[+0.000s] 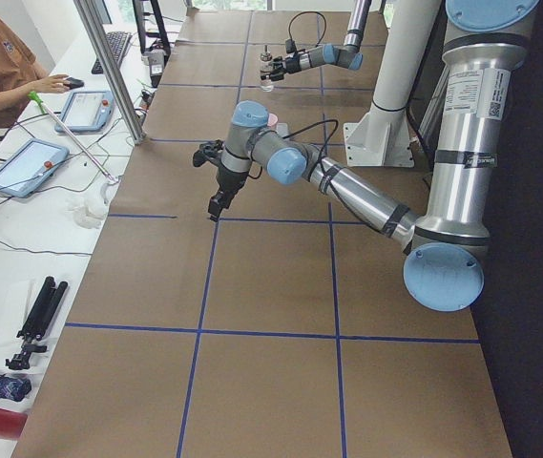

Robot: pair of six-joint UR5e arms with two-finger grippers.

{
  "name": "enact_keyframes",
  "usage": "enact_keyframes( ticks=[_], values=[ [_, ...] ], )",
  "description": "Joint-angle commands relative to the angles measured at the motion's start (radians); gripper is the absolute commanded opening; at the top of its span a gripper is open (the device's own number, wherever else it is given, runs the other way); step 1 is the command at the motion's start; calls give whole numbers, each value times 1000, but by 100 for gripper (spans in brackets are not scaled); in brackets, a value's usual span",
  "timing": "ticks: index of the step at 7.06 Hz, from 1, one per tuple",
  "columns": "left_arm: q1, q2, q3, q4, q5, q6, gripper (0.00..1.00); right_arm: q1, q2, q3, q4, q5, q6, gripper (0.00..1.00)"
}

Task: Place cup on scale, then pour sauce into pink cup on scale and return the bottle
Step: 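Lift the bottle with the right gripper and carry it beside the pink cup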

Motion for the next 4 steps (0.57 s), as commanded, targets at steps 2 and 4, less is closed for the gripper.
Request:
enact_keyframes(
  ticks=[2,4],
  values=[
    [2,0,1,1,0,0,70,-12,57,72,-183,0,-13,0],
    [2,-2,0,1,0,0,70,-37,88,122,-278,34,-53,0]
  ],
)
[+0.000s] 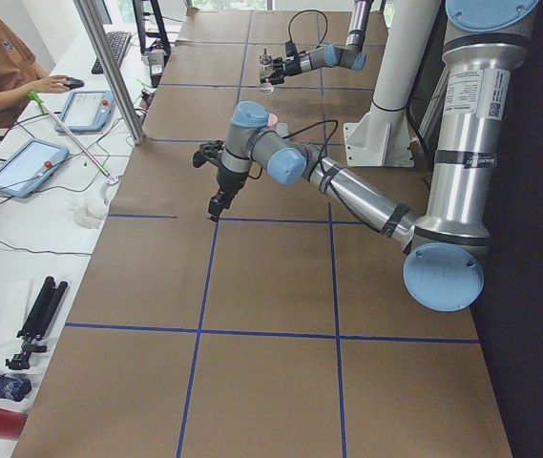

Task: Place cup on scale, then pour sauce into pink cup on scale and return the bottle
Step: 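Lift the bottle with the right gripper and carry it beside the pink cup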

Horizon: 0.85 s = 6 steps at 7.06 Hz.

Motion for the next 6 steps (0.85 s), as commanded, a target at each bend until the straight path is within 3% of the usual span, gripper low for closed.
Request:
enact_keyframes(
  ticks=[1,2,3,5,6],
  values=[
    [2,-1,7,0,-2,0,70,-50,90,16,-56,20,-82,0],
    [2,-3,7,0,-2,-1,70,-58,103,20,-54,38,-86,0],
    [2,-3,7,0,-2,-1,70,-61,121,19,-162,27,-128,0],
    [2,-4,8,0,-3,-1,70,-43,287,23,-626,-3,-150,0],
    [2,-4,8,0,-3,-1,70,-31,339,25,-774,-5,-150,0]
  ],
)
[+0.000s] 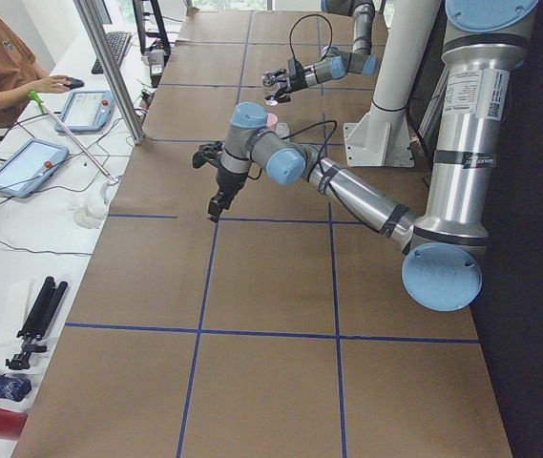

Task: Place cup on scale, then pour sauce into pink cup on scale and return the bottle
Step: 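Lift the bottle with the right gripper and carry it beside the pink cup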

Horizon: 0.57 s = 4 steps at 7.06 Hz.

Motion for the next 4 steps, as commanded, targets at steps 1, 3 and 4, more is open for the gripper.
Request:
enact_keyframes(
  ticks=[1,3,4],
  values=[
    [0,0,0,0,0,0,70,18,83,1,-313,-7,-13,0],
    [0,0,-3,0,-2,0,70,21,82,-2,-370,-14,-196,0],
    [0,0,-1,0,-2,-2,70,21,82,-7,-371,-14,-253,0]
  ],
)
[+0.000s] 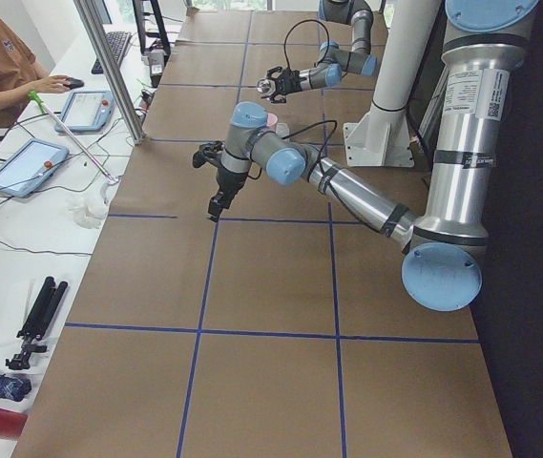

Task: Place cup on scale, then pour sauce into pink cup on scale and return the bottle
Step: 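Lift the bottle with the right gripper and carry it beside the pink cup, then tilt the bottle with the right gripper, spout over the pink cup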

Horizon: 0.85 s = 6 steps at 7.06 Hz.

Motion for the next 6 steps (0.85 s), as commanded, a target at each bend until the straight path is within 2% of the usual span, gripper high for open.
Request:
enact_keyframes(
  ticks=[1,6],
  values=[
    [0,0,1,0,-2,-1,70,4,1,-4,-13,-2,-166,0],
    [2,-2,-1,0,-3,-1,70,1,-2,-66,-18,-105,-400,0]
  ],
)
